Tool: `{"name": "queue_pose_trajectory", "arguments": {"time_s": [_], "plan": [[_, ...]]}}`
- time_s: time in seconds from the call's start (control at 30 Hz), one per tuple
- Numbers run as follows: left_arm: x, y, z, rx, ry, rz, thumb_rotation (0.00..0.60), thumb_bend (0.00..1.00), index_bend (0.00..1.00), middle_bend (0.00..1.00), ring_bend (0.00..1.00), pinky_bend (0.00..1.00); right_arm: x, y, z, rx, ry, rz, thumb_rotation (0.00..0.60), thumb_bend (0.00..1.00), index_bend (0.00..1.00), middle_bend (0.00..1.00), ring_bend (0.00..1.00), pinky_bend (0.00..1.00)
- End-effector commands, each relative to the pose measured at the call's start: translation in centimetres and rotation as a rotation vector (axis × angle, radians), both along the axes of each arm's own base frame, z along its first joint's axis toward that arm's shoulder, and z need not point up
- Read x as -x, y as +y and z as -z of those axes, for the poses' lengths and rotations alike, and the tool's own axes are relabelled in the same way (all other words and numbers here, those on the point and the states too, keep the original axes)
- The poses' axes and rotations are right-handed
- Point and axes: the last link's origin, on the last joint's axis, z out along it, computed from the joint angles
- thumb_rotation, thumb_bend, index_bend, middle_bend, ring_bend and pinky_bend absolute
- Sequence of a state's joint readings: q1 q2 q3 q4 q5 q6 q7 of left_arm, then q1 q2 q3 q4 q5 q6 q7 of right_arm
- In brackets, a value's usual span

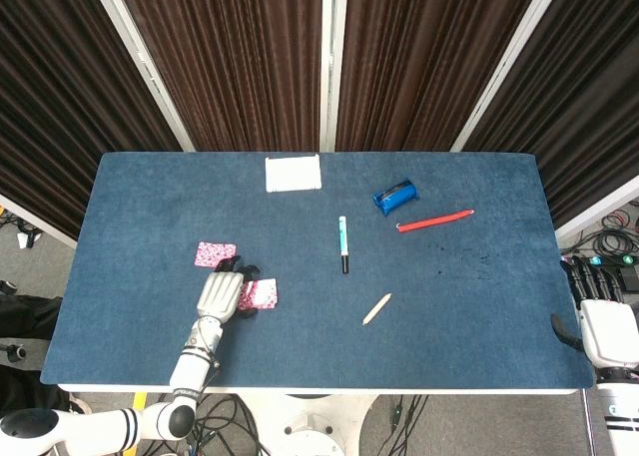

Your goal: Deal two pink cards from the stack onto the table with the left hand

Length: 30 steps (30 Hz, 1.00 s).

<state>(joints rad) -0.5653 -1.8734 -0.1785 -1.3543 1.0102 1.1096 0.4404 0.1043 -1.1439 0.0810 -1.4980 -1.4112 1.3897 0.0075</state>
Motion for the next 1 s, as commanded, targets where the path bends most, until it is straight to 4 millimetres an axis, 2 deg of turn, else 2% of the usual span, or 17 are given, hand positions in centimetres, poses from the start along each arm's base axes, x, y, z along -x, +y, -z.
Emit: {"name": "queue_pose_trajectory", "arguments": {"time_s": [0.03,1.0], "plan": [[-0.01,0.03,0.01,-0.002,-0.002,-0.001,0.600,0.18,0.29,0.37,0.07,0.12,0.02,-0.01,0.00,0.001,-0.001,0.000,0.600,0.29,0.00,0.00,0.00,0.00],[0.29,0.12,-0.30,-0.026,-0.062,-0.008,0.600,0.30,0.36,0.46,0.14,0.14,0.13,-0.06,0.02,-0.002,-0.003,0.007,0.600,0.29,0.00,0.00,0.00,0.00]]}}
